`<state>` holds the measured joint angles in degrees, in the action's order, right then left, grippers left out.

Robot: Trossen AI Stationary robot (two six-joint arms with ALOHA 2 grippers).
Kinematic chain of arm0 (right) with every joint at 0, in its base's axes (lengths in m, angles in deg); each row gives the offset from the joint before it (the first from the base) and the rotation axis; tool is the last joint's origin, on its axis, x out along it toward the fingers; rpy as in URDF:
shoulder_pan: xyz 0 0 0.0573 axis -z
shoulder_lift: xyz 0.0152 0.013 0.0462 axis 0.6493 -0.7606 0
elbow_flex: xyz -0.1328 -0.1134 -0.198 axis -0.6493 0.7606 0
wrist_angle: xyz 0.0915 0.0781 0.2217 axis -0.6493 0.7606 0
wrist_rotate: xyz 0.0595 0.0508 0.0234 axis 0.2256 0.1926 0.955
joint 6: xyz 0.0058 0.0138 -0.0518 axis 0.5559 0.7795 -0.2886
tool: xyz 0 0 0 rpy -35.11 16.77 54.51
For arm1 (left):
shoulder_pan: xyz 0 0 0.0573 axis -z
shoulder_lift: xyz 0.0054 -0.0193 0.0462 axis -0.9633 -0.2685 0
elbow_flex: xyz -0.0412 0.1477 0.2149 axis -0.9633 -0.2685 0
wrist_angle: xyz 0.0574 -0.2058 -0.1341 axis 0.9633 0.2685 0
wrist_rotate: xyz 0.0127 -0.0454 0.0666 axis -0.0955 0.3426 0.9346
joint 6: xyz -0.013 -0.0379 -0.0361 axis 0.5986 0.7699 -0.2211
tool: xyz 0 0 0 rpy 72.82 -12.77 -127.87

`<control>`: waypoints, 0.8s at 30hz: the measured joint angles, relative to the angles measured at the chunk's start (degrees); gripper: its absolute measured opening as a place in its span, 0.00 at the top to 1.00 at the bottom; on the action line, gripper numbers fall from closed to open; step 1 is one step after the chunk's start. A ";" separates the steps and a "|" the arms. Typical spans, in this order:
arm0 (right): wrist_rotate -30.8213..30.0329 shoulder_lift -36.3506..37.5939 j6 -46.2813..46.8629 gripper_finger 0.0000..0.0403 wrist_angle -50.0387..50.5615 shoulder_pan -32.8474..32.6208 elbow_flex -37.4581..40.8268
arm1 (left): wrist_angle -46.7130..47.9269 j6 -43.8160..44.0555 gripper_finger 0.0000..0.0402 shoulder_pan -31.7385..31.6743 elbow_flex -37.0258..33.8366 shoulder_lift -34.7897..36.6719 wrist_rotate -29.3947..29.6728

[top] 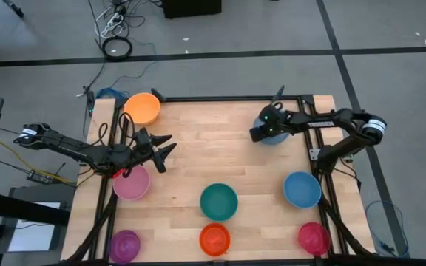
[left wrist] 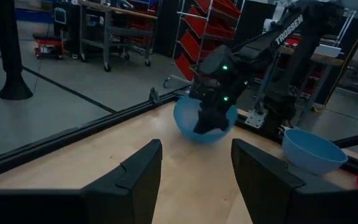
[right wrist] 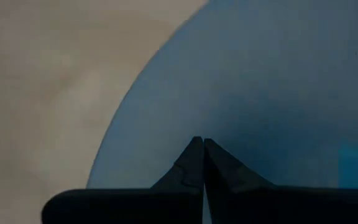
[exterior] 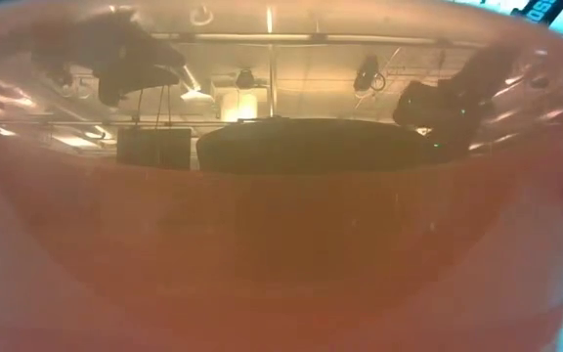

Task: Nest bowls inside each other
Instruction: Move the light blue bowl to the center of the table

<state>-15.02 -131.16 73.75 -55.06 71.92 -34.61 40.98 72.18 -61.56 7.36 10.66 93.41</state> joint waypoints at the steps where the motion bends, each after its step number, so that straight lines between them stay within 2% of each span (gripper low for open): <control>1: 0.62 0.01 0.44 1.00 -1.07 -1.41 0.00 | -0.02 0.00 0.50 0.00 0.01 0.00 0.00; 14: 5.90 0.19 6.85 1.00 -14.89 -16.70 -0.34 | -0.03 -0.02 0.50 0.00 0.01 0.00 0.02; 19: 6.81 -2.18 6.24 1.00 -14.39 -20.41 -5.12 | 0.09 -0.02 0.50 0.00 0.01 0.00 0.04; 24: 8.00 -8.10 3.79 1.00 -13.88 -23.25 -13.65 | 0.43 -0.02 0.50 -0.02 0.06 -0.02 0.18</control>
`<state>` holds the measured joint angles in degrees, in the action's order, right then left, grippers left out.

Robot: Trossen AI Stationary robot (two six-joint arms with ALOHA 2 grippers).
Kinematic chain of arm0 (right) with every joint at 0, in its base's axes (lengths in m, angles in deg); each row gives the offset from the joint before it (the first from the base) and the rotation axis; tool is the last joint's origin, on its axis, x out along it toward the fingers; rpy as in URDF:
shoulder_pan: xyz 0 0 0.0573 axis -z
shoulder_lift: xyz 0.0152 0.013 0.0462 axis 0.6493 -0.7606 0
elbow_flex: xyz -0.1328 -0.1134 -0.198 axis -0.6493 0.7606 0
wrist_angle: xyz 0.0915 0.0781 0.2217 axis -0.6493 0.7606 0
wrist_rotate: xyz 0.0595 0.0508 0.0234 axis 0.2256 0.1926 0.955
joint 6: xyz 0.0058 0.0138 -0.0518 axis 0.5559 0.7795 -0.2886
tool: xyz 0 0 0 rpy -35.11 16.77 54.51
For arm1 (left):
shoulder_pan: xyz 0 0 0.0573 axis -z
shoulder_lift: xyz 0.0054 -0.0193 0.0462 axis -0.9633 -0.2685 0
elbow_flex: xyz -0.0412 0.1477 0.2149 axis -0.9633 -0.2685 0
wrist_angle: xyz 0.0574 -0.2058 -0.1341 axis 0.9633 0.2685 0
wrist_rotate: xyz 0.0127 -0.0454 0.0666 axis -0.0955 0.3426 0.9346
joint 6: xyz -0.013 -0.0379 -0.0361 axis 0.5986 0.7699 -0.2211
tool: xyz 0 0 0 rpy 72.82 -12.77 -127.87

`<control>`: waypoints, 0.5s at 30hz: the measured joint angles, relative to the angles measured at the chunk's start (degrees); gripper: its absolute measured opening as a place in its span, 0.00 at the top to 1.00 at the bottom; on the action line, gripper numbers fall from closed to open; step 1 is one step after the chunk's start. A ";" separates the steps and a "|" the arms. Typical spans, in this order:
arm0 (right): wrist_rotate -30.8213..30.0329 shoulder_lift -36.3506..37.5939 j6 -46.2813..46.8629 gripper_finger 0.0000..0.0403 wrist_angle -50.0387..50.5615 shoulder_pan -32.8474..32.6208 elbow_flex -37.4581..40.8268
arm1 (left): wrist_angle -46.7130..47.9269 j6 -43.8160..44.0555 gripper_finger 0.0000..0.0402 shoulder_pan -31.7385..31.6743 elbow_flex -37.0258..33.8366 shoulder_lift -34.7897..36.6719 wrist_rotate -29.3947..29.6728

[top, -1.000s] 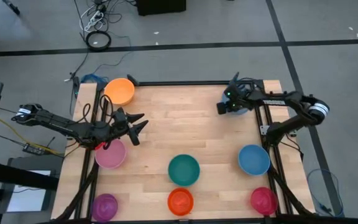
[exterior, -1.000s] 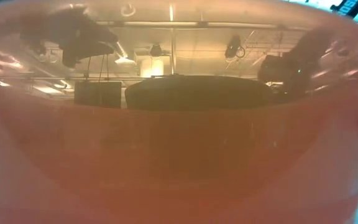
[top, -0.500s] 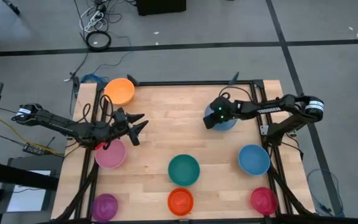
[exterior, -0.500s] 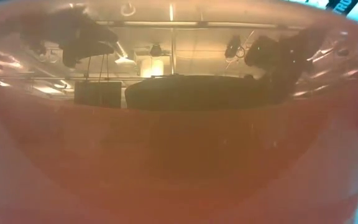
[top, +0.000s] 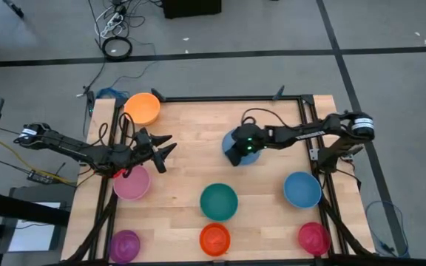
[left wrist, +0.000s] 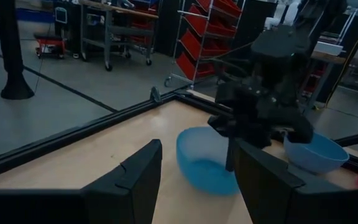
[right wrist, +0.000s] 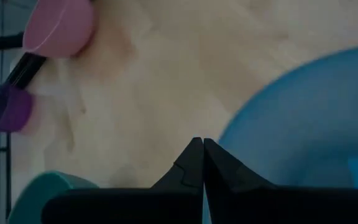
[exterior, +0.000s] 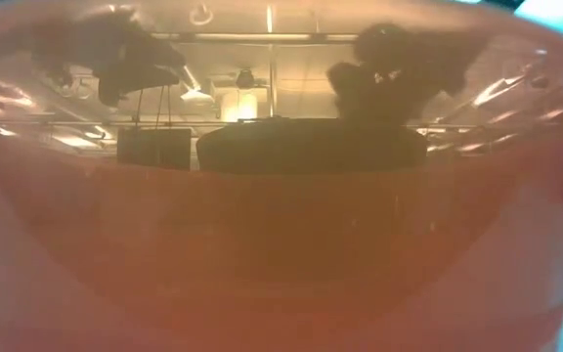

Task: Nest bowls inside each other
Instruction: Move the light blue bowl to the center of the table

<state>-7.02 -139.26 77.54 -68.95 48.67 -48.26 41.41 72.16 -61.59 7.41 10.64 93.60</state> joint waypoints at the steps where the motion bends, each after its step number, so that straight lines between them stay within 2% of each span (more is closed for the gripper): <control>1: 0.53 -1.67 -0.58 1.00 0.45 -0.37 -1.87 | -0.04 0.00 0.50 0.00 0.00 0.00 0.03; 9: 4.38 -13.24 -5.26 1.00 2.97 -2.83 -15.31 | 0.52 0.85 0.50 0.00 0.00 0.04 0.04; 13: 3.83 -13.90 -9.32 1.00 7.41 -3.66 -20.98 | 0.96 1.19 0.50 0.00 0.02 0.02 0.00; 15: 1.29 -12.80 -11.14 1.00 11.27 -3.73 -22.67 | 1.08 1.22 0.50 0.00 0.02 0.04 0.01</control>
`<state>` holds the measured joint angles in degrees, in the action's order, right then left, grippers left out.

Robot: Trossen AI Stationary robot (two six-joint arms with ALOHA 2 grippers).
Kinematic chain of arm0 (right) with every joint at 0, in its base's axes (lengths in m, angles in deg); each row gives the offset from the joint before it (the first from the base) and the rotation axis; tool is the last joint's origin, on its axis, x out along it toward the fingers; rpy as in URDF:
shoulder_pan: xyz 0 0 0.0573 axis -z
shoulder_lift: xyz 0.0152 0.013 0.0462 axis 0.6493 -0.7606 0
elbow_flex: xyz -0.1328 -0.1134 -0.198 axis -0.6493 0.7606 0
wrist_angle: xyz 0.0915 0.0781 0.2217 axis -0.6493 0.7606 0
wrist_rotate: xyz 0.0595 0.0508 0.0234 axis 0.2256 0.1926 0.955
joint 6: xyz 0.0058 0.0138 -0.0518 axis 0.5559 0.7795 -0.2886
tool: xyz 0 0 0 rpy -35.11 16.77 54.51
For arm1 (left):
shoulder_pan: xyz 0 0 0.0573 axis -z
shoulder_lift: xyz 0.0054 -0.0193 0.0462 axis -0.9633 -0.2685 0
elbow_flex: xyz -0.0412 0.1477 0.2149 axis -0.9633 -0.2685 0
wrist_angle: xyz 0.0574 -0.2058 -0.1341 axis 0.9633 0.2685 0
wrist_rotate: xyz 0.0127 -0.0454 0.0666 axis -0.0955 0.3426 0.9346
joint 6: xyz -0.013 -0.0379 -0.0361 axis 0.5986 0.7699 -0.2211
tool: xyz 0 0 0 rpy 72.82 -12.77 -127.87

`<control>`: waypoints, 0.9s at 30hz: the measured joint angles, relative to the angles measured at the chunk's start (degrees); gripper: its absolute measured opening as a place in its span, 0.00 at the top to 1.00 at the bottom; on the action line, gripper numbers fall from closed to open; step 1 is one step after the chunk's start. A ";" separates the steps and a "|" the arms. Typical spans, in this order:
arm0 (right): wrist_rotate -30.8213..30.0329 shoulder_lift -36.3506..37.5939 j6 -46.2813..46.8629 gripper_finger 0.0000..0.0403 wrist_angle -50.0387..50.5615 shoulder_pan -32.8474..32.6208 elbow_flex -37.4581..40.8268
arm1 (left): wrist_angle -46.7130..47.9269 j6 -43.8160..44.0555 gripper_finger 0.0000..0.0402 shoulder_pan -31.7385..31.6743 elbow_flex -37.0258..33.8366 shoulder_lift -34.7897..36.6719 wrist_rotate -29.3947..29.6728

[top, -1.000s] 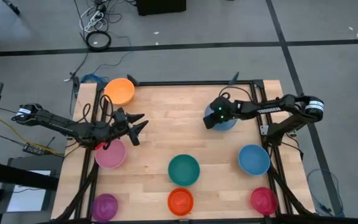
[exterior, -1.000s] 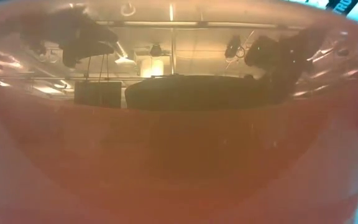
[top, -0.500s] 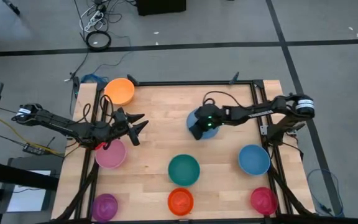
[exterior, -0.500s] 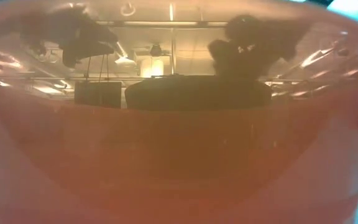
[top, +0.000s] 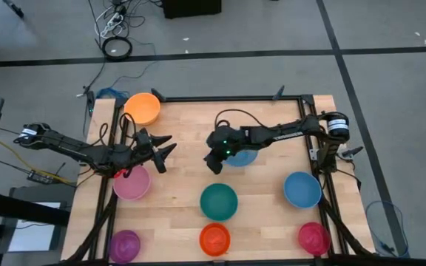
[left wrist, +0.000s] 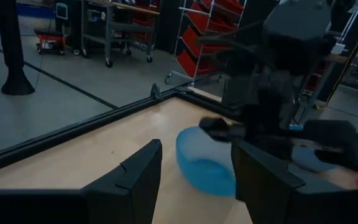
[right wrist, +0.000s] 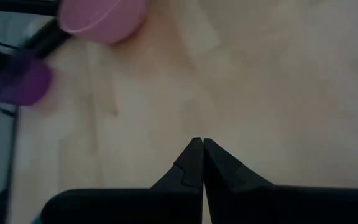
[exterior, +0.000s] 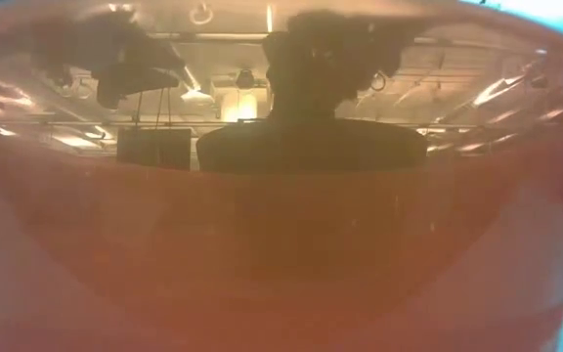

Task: Nest bowls inside each other
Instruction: Move the light blue bowl to the center of the table

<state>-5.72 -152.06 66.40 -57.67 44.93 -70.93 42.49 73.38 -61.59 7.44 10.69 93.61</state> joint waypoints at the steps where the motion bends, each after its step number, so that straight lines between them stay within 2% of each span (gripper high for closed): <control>1: -1.92 1.01 -0.65 1.00 2.33 0.04 -0.35 | 0.10 0.01 0.50 0.00 0.00 -0.02 0.01; 7: -13.27 7.58 -0.60 1.00 20.49 1.41 -0.48 | 0.28 0.75 0.50 0.00 0.00 -0.01 -0.02; 9: -15.48 8.83 0.22 1.00 23.72 1.78 0.45 | 0.26 0.81 0.50 0.01 0.00 -0.01 -0.02; 15: -15.22 8.81 3.25 1.00 22.18 1.91 5.61 | 0.26 1.02 0.50 0.00 -0.01 -0.01 -0.09; 27: -10.85 8.84 8.66 1.00 6.20 3.55 18.21 | 0.09 1.29 0.50 0.00 -0.04 -0.02 -0.15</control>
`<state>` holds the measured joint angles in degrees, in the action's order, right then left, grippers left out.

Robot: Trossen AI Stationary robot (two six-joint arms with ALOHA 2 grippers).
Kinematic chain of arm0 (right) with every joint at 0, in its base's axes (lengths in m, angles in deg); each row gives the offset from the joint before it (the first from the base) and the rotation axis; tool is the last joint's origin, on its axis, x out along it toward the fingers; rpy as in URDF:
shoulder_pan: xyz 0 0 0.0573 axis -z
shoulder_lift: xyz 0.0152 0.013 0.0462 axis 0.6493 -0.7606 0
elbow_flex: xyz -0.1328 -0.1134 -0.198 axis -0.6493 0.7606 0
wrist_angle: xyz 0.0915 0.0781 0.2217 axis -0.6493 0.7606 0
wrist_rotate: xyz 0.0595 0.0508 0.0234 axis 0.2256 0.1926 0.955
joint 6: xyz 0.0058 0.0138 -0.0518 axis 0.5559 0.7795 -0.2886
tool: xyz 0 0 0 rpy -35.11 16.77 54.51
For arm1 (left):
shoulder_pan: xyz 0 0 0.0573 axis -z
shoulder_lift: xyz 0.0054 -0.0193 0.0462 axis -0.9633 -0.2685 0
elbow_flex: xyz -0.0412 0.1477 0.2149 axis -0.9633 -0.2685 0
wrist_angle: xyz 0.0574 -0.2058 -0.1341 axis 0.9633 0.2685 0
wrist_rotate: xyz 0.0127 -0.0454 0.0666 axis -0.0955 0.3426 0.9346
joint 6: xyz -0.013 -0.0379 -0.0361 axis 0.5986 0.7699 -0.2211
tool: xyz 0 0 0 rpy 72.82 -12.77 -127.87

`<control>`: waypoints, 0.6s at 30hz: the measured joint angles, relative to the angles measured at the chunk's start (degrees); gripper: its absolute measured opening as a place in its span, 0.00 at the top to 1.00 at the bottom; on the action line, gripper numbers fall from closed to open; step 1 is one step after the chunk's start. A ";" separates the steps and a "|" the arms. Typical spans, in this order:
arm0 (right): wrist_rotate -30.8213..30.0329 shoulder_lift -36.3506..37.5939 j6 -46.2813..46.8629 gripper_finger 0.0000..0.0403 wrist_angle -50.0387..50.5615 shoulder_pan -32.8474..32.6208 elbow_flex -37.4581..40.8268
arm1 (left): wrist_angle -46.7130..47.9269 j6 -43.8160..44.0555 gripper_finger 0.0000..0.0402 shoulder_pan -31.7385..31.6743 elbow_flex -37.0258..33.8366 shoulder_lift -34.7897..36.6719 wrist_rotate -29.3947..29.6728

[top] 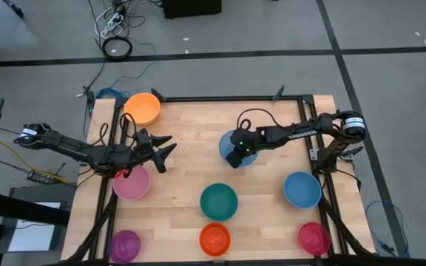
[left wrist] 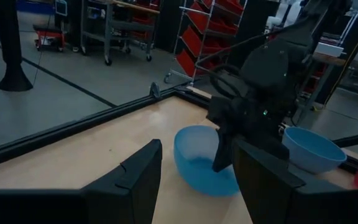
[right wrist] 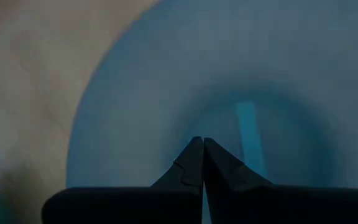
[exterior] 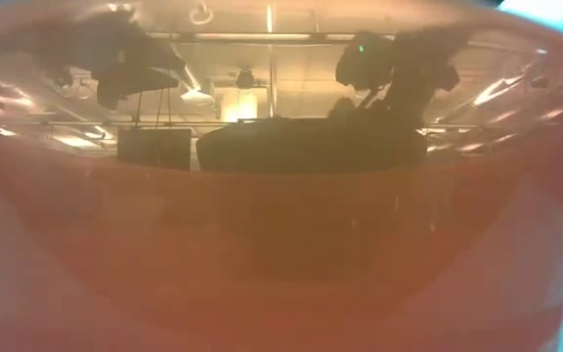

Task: Nest bowls inside each other
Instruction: Move the light blue bowl to the center of the table

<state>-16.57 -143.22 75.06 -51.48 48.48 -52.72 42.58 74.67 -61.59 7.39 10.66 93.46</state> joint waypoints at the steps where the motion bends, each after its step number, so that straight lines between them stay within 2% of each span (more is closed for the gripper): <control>1: 0.25 0.00 0.00 1.00 -0.84 0.28 0.20 | 0.00 0.00 0.50 0.00 0.00 0.00 0.00; 13: 6.61 -6.32 0.10 1.00 -11.55 1.23 0.07 | -0.42 -0.04 0.50 0.02 -0.07 0.02 0.09; 18: 8.56 -10.01 -1.20 1.00 -11.65 0.91 -4.46 | -0.36 -0.09 0.50 0.00 -0.07 0.02 0.17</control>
<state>-8.01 -153.23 73.86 -63.13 49.39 -57.18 42.21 74.59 -61.59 7.33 10.69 93.63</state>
